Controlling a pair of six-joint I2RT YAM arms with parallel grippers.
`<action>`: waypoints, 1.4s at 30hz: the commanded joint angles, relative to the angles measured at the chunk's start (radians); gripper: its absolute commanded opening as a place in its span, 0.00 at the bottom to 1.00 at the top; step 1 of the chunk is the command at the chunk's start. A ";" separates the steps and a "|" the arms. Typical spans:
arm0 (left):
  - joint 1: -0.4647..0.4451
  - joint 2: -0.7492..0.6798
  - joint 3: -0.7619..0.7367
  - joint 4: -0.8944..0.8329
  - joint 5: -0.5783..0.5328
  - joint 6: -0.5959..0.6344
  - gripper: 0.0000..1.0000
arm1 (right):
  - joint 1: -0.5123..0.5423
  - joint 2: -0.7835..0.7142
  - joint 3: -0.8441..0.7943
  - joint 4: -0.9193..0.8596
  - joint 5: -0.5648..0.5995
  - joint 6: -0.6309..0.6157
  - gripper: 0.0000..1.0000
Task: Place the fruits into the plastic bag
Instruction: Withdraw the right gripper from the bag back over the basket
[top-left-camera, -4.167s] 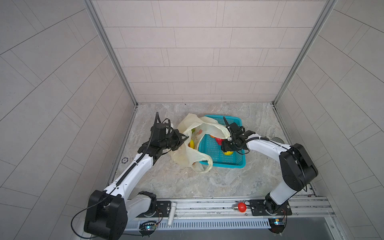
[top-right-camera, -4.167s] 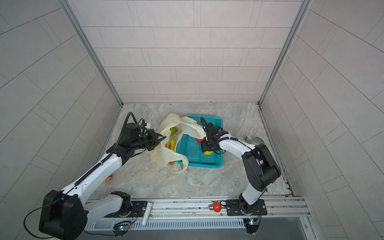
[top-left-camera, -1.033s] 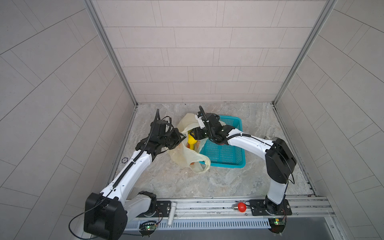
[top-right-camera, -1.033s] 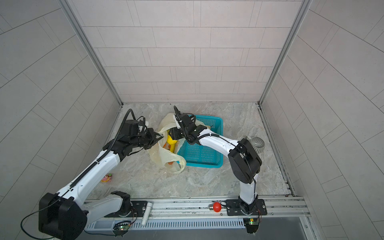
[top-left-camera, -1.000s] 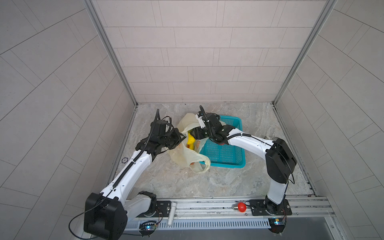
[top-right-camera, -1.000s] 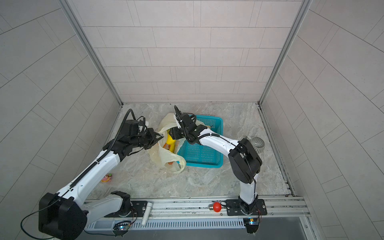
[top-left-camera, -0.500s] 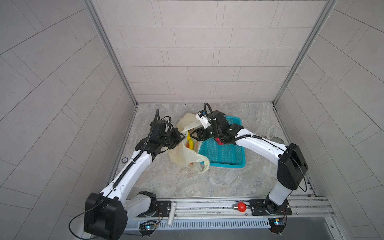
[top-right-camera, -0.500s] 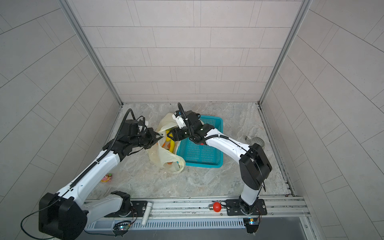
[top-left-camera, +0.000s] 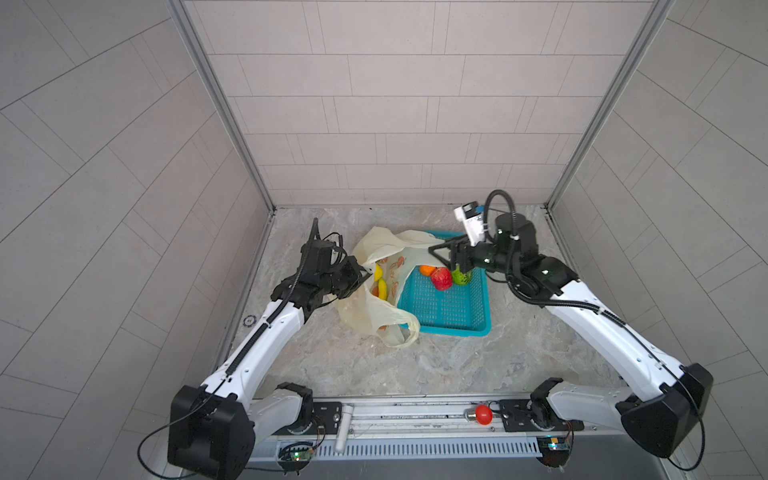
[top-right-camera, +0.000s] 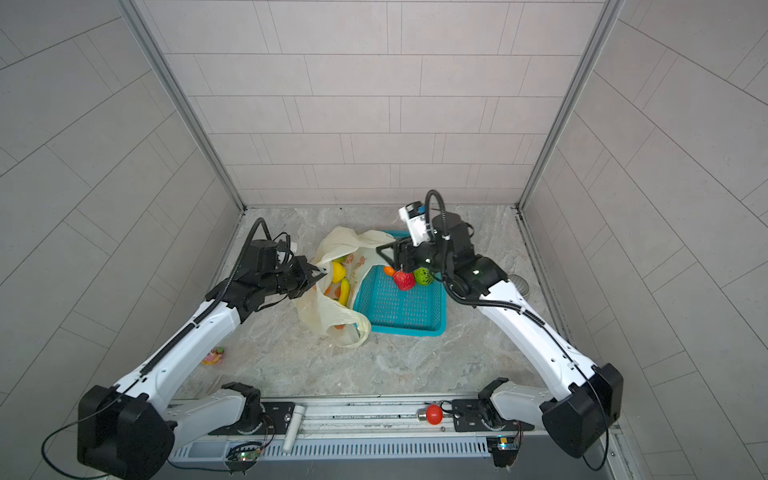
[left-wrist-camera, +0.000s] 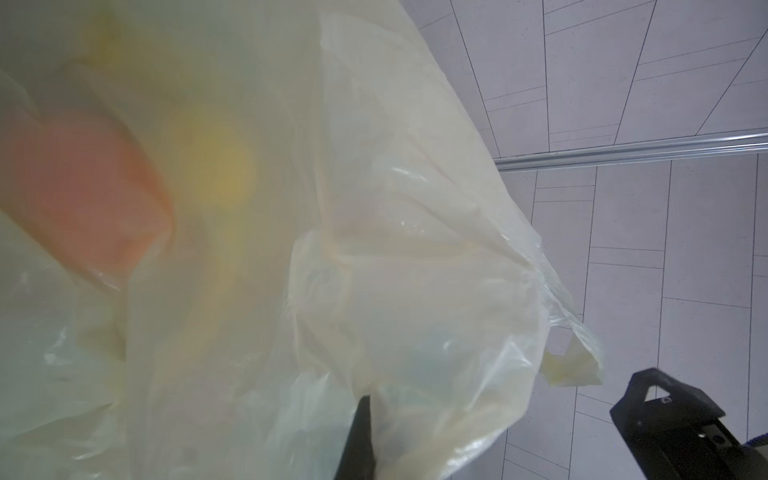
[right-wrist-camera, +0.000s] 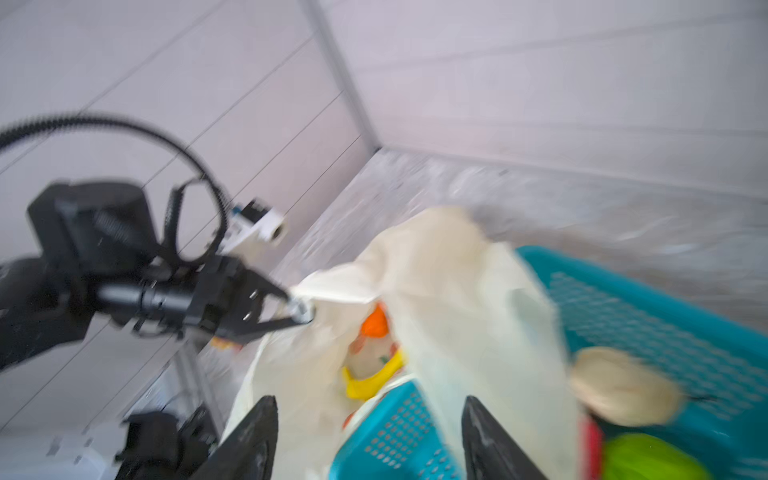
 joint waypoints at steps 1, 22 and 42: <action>-0.006 -0.001 -0.009 0.013 -0.007 0.004 0.00 | -0.124 -0.082 -0.072 0.000 0.269 0.124 0.67; -0.009 -0.002 -0.025 0.029 -0.007 0.001 0.00 | -0.102 0.315 -0.159 -0.062 0.166 0.281 0.67; -0.010 0.004 -0.035 0.044 -0.004 -0.001 0.00 | 0.067 0.714 0.191 -0.344 0.386 0.030 0.67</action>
